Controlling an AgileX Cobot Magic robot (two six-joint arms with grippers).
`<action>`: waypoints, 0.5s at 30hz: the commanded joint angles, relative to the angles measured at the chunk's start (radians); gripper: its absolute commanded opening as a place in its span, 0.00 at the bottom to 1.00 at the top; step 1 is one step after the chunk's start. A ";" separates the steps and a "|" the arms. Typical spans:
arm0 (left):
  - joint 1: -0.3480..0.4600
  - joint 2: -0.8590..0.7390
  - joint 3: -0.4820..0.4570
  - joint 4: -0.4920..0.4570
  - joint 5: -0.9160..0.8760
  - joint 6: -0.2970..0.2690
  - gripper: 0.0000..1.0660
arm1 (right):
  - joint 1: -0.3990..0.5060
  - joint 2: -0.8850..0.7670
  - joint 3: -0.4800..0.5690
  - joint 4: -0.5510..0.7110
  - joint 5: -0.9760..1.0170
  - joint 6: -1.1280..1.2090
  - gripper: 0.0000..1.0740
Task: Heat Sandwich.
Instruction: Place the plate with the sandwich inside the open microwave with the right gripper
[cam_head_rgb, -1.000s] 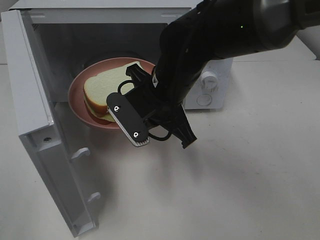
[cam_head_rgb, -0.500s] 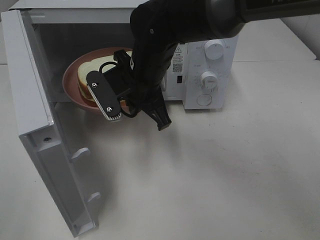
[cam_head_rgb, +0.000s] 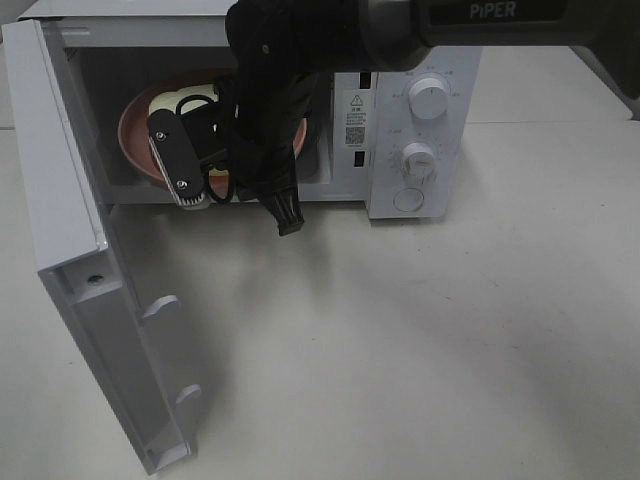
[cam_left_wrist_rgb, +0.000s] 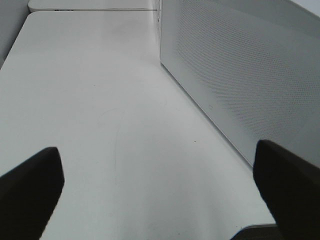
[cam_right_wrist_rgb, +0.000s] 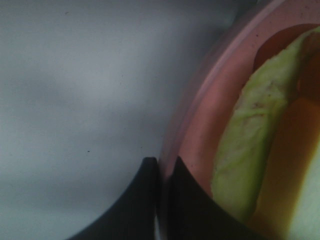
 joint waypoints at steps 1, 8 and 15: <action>0.003 -0.020 0.000 -0.006 -0.009 0.000 0.92 | -0.012 0.021 -0.058 -0.011 0.003 0.035 0.02; 0.003 -0.020 0.000 -0.006 -0.009 0.000 0.92 | -0.024 0.067 -0.138 -0.010 0.009 0.047 0.03; 0.003 -0.020 0.000 -0.006 -0.009 0.000 0.92 | -0.053 0.110 -0.199 -0.005 0.009 0.047 0.03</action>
